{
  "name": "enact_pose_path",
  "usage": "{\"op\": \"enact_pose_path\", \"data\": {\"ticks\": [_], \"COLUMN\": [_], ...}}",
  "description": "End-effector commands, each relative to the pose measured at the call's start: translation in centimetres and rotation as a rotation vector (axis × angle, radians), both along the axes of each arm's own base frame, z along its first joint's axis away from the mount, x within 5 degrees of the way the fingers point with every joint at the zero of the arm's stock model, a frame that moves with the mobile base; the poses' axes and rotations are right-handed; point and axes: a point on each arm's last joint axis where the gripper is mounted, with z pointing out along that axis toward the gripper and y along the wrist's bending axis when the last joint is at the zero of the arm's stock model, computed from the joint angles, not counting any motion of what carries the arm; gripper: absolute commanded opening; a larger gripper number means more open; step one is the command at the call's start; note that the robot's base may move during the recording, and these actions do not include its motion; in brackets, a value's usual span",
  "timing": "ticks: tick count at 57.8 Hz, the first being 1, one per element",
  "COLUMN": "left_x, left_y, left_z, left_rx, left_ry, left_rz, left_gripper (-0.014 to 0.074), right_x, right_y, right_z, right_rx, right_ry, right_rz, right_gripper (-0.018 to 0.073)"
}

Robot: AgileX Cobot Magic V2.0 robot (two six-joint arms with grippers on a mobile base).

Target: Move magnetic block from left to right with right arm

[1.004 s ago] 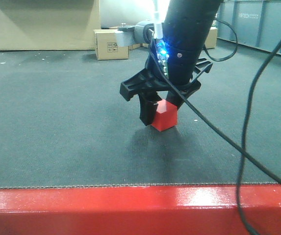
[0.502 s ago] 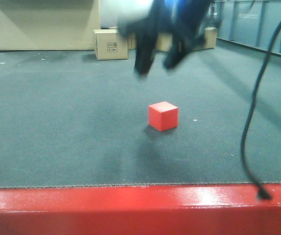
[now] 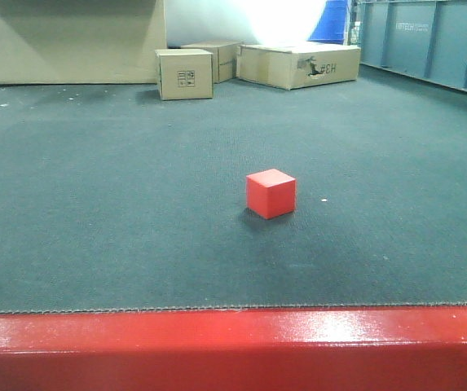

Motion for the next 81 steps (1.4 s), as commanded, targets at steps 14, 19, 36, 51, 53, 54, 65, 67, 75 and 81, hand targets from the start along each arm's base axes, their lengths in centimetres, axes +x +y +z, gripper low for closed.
{"op": "enact_pose_path", "data": {"ticks": [14,19,36,51,53,54,65,67,75,81], "left_x": [-0.1,-0.1,-0.1,-0.1,-0.1,-0.1,-0.1,-0.1,-0.1,-0.1], "left_y": [0.1,0.1,0.1,0.1,0.1,0.1,0.1,0.1,0.1,0.1], "left_z": [0.6,0.6,0.6,0.6,0.6,0.6,0.6,0.6,0.6,0.6], "left_rx": [-0.016,-0.016,-0.016,-0.016,-0.016,-0.016,-0.016,-0.016,-0.016,-0.016], "left_ry": [-0.087,-0.087,-0.087,-0.087,-0.087,-0.087,-0.087,-0.087,-0.087,-0.087], "left_rz": [0.006,0.006,0.006,0.006,0.006,0.006,0.006,0.006,0.006,0.006], "left_gripper": [-0.0126,-0.0126,-0.0126,-0.0126,-0.0126,-0.0126,-0.0126,-0.0126,-0.0126,-0.0126], "right_x": [-8.4,-10.7,-14.0,-12.2,-11.8,-11.7,-10.3,-10.0,-9.3,-9.1], "right_y": [-5.5,-7.1,-9.2,-8.6,-8.6,-8.6,-9.2,-9.4,-9.8,-10.0], "right_z": [-0.7,-0.8,-1.0,-4.1,-4.7,-4.9,-8.1,-8.9,-11.8,-13.1], "right_rx": [0.216,0.275,0.351,0.278,0.269,0.265,0.212,0.199,0.175,0.154], "right_ry": [-0.332,-0.422,-0.539,-0.542,-0.557,-0.561,-0.626,-0.626,-0.629,-0.6], "right_rz": [0.0,-0.001,-0.001,-0.168,-0.214,-0.232,-0.456,-0.49,-0.578,-0.617], "right_gripper": [0.006,0.006,0.006,0.006,0.006,0.006,0.006,0.006,0.006,0.006]}}
